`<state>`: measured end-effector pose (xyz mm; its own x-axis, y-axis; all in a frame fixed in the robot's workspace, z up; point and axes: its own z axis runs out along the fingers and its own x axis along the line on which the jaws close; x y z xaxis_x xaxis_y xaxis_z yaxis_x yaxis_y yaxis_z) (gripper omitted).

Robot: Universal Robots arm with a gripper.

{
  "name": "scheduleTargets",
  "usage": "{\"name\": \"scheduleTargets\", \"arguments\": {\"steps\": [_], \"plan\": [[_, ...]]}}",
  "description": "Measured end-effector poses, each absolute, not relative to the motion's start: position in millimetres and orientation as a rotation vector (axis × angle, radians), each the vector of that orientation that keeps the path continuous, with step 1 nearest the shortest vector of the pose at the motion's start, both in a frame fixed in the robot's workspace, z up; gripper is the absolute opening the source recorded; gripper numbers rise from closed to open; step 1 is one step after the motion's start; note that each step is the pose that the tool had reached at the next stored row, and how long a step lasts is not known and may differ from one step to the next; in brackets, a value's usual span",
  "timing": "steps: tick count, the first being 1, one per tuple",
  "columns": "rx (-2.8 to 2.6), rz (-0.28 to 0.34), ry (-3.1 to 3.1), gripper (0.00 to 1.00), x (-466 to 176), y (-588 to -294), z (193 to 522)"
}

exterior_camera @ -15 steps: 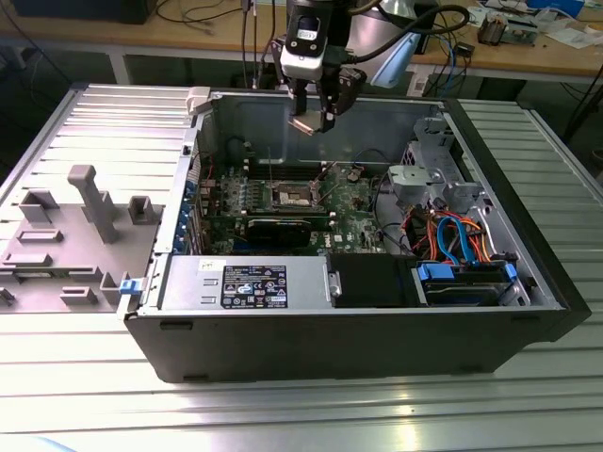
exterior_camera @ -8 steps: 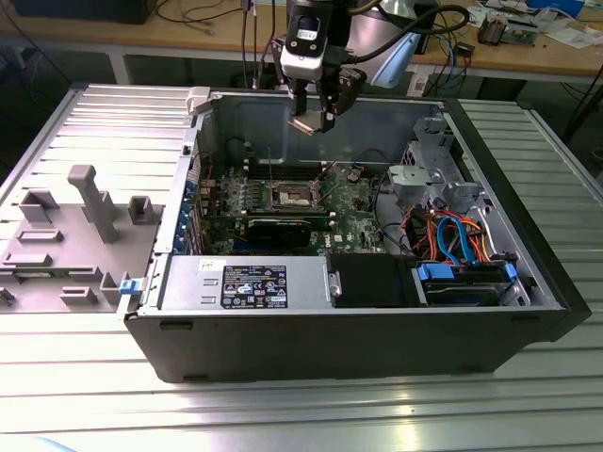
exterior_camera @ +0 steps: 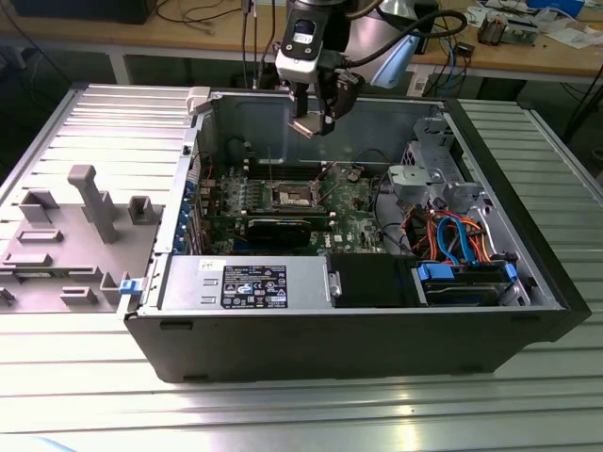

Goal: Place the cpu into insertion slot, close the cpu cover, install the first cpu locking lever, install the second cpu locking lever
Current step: 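Place the cpu into insertion slot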

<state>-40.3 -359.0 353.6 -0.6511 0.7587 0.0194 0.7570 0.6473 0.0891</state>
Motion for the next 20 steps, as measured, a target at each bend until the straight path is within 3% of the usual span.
{"name": "scheduleTargets", "arguments": {"steps": [20], "plan": [[1.368,0.137,2.8,0.54,-40.3,-359.1,346.4]]}}
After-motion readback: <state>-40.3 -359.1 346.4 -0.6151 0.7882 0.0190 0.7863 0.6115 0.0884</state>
